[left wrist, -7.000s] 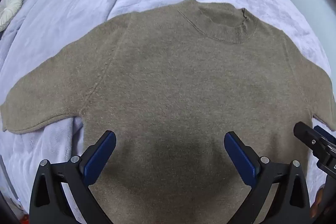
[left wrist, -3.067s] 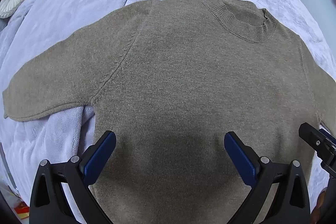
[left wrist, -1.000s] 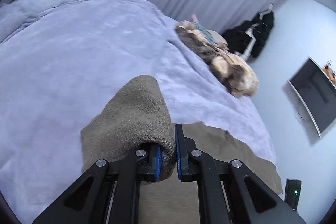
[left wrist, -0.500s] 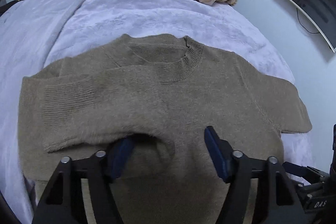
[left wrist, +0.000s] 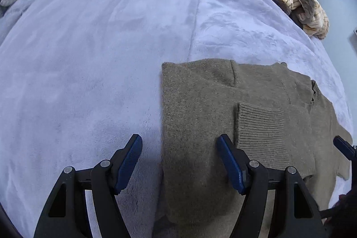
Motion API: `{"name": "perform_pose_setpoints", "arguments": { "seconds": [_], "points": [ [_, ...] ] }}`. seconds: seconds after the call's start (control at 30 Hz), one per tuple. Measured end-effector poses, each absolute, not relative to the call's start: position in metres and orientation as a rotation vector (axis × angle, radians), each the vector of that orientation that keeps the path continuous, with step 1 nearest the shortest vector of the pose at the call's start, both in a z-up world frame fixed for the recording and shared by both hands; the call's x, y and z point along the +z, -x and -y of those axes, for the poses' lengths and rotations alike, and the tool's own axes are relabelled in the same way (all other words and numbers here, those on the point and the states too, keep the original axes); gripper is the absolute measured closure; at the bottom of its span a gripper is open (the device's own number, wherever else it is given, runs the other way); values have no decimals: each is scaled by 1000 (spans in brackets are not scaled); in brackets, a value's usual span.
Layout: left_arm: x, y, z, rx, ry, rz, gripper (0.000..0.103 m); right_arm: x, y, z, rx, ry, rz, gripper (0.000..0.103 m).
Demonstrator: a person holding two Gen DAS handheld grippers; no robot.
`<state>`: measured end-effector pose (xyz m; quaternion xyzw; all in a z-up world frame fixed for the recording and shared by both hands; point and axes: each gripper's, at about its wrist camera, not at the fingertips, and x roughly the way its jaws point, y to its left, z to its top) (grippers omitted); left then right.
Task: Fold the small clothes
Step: 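Fold the sleeve across the sweater body with the left gripper and release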
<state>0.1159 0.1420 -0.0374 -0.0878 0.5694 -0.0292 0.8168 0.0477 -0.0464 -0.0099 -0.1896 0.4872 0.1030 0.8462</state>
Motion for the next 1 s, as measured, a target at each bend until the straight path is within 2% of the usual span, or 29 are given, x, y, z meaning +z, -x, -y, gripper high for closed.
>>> {"name": "perform_pose_setpoints", "arguments": {
  "seconds": [0.03, 0.07, 0.1, 0.13, 0.2, 0.33, 0.37, 0.43, 0.47, 0.5, 0.63, 0.7, 0.73, 0.77, 0.8, 0.83, 0.87, 0.9, 0.93, 1.0],
  "points": [
    [-41, -117, -145, -68, 208, -1214, 32, -21, -54, 33, 197, 512, -1005, 2],
    [-44, -118, -147, -68, 222, -1211, 32, -27, -58, 28, 187, 576, -993, 18],
    [-46, -118, -148, -68, 226, -1208, 31, -32, -63, 29, 191, 599, -999, 68],
    [-48, -117, -149, -68, 224, -1206, 31, -32, -71, 38, 190, 537, -1030, 90],
    [-50, -116, -149, -75, 215, -1203, 31, -16, -79, 74, 164, 288, -1036, 91],
    [-49, -123, -145, -92, 213, -1214, 31, -13, -68, 194, 64, -423, -1024, 90],
    [-49, -126, -144, -95, 215, -1217, 31, -25, -59, 223, 19, -595, -1032, 86],
    [-50, -129, -144, -101, 221, -1222, 31, -52, -38, 266, -40, -867, -1059, 60],
    [-50, -131, -144, -106, 224, -1226, 31, -58, -30, 273, -49, -917, -1067, 38],
    [-50, -133, -144, -111, 227, -1229, 31, -60, -21, 275, -37, -952, -1063, 35],
    [-52, -136, -146, -125, 250, -1252, 32, -57, -9, 223, 227, -1025, -1101, 35],
    [-52, -138, -148, -128, 261, -1265, 42, -66, -18, 174, 354, -1058, -1164, 35],
    [-52, -138, -149, -129, 260, -1272, 54, -71, -22, 153, 377, -1061, -1189, 35],
    [-51, -138, -151, -139, 260, -1274, 74, -80, -29, 130, 388, -1071, -1221, 35],
    [-49, -138, -152, -163, 266, -1276, 86, -86, -36, 120, 382, -1081, -1230, 35],
    [-47, -139, -153, -199, 274, -1285, 94, -90, -41, 112, 359, -1088, -1227, 35],
    [-43, -139, -153, -210, 260, -1280, 94, -92, -45, 107, 324, -1100, -1219, 42],
    [-39, -138, -152, -227, 232, -1271, 94, -92, -47, 103, 318, -1123, -1212, 79],
    [-35, -137, -150, -237, 196, -1261, 94, -92, -49, 101, 332, -1154, -1207, 97],
    [-34, -137, -151, -240, 141, -1254, 94, -81, -52, 88, 376, -1135, -1188, 97]
  ]
}}
